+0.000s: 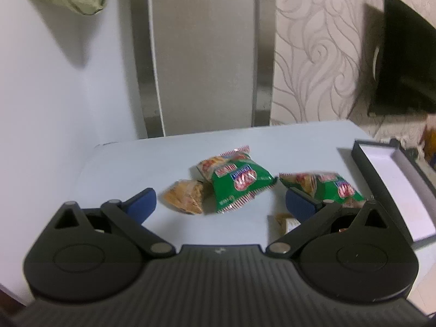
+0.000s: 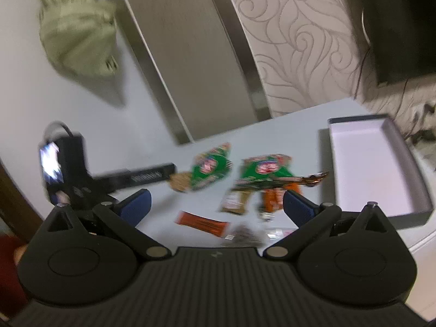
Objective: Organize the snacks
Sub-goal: 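Move the left gripper toward the orange wrapped bar on the table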
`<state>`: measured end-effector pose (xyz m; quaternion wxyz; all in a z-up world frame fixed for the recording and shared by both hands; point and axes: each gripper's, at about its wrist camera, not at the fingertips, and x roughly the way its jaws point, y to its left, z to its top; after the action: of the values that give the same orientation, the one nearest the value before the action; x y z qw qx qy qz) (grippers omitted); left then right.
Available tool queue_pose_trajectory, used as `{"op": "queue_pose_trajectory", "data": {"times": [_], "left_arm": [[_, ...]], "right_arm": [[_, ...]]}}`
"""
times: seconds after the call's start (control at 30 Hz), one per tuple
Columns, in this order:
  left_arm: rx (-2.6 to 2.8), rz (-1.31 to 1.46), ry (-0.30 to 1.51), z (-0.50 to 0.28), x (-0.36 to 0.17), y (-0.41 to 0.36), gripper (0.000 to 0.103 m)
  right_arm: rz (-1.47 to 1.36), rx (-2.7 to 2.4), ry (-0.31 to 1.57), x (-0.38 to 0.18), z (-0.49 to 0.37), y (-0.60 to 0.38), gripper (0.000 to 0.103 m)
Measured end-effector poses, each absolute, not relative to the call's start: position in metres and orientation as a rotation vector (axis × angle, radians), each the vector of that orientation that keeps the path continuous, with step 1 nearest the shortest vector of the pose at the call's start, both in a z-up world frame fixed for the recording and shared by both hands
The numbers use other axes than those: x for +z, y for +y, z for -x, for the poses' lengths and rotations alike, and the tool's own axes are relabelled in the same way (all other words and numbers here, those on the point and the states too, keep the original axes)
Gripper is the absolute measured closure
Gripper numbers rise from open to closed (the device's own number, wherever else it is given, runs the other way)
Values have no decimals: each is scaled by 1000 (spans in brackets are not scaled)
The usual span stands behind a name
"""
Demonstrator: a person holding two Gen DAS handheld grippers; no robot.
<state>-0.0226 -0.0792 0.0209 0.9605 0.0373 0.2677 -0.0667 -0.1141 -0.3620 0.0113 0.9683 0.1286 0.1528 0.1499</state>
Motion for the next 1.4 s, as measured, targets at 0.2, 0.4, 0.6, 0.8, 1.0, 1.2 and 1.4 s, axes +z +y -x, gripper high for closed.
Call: {"op": "queue_pose_trajectory", "data": {"times": [0.2, 0.4, 0.6, 0.8, 1.0, 1.2, 1.4], "left_arm": [[-143, -145, 532, 35, 16, -92, 0], [-133, -99, 565, 39, 14, -91, 0], [-114, -65, 578, 42, 16, -92, 0], [-114, -57, 569, 43, 21, -93, 0], [-117, -53, 566, 44, 22, -95, 0], [-108, -59, 563, 46, 21, -96, 0], [-100, -64, 563, 49, 19, -95, 0]], "right_arm": [[-208, 252, 362, -3, 105, -355, 0], [-167, 263, 386, -8, 105, -350, 0], [-135, 261, 387, -8, 108, -347, 0], [-124, 273, 395, -8, 107, -348, 0], [-119, 284, 390, -9, 109, -348, 0], [-106, 301, 394, -10, 111, -346, 0], [-108, 303, 399, -9, 111, -346, 0]]}}
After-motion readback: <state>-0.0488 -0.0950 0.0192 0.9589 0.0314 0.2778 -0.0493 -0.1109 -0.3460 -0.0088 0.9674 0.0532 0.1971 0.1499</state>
